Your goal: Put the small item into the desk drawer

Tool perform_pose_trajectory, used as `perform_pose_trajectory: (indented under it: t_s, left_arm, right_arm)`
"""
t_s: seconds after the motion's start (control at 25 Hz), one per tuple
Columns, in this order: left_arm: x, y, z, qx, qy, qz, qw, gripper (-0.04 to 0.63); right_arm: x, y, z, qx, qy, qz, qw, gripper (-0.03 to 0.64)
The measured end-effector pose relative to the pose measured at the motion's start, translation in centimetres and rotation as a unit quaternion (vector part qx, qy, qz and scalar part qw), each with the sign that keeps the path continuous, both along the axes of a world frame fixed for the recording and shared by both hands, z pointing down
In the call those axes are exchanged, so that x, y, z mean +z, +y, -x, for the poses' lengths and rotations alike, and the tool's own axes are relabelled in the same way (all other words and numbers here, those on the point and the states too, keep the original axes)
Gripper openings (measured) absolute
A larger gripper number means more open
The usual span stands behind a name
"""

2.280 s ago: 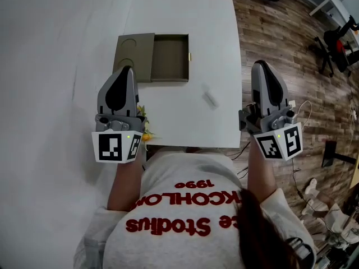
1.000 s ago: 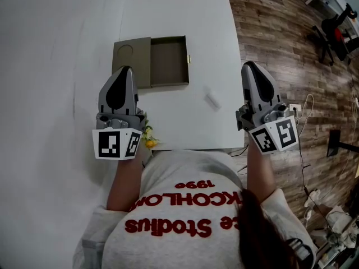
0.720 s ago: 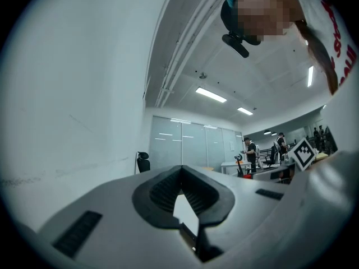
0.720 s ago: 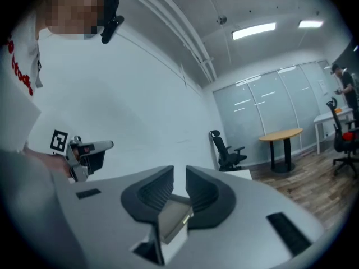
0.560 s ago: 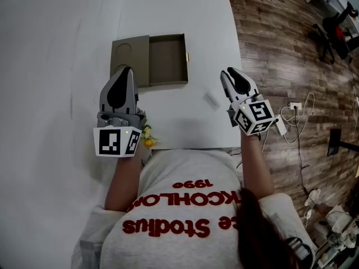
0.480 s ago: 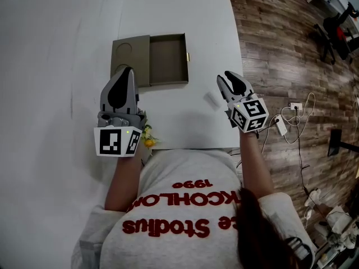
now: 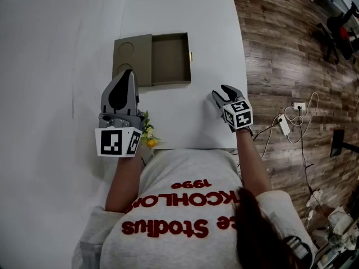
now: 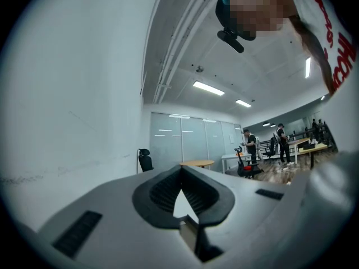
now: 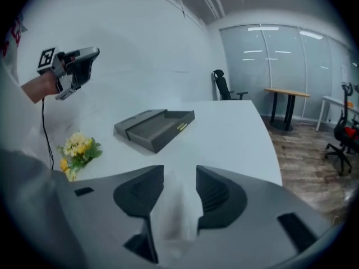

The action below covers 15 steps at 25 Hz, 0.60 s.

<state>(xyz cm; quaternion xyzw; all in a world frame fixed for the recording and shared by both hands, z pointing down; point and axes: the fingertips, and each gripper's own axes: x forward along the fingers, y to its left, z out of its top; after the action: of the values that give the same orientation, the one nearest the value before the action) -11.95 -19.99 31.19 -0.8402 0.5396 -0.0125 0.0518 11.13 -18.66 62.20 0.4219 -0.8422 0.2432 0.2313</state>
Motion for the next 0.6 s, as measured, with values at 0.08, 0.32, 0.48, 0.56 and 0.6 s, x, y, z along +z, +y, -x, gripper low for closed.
perform_pose_trajectory:
  t_s: [0.08, 0.32, 0.48, 0.56, 0.6]
  left_arm:
    - [0.2, 0.0, 0.0, -0.001, 0.003, 0.003, 1.0000, 0.008]
    - [0.3, -0.2, -0.3, 0.002, -0.009, 0.004, 0.9999, 0.008]
    - [0.3, -0.3, -0.6, 0.007, -0.015, 0.002, 0.9999, 0.008]
    - [0.3, -0.4, -0.6, 0.007, -0.014, 0.002, 0.9999, 0.008]
    - [0.3, -0.5, -0.6, 0.008, -0.013, 0.002, 0.9999, 0.008]
  right_arm:
    - [1.2, 0.6, 0.3, -0.010, 0.006, 0.019, 1.000, 0.195]
    - [2.8, 1.6, 0.8, -0.034, 0.030, 0.045, 0.998, 0.198]
    - [2.7, 1.8, 1.0, -0.040, 0.036, 0.042, 0.998, 0.144]
    - [2.3, 1.5, 1.1, -0.040, 0.033, 0.037, 0.998, 0.140]
    - [1.8, 1.2, 1.2, -0.038, 0.030, 0.032, 0.998, 0.138]
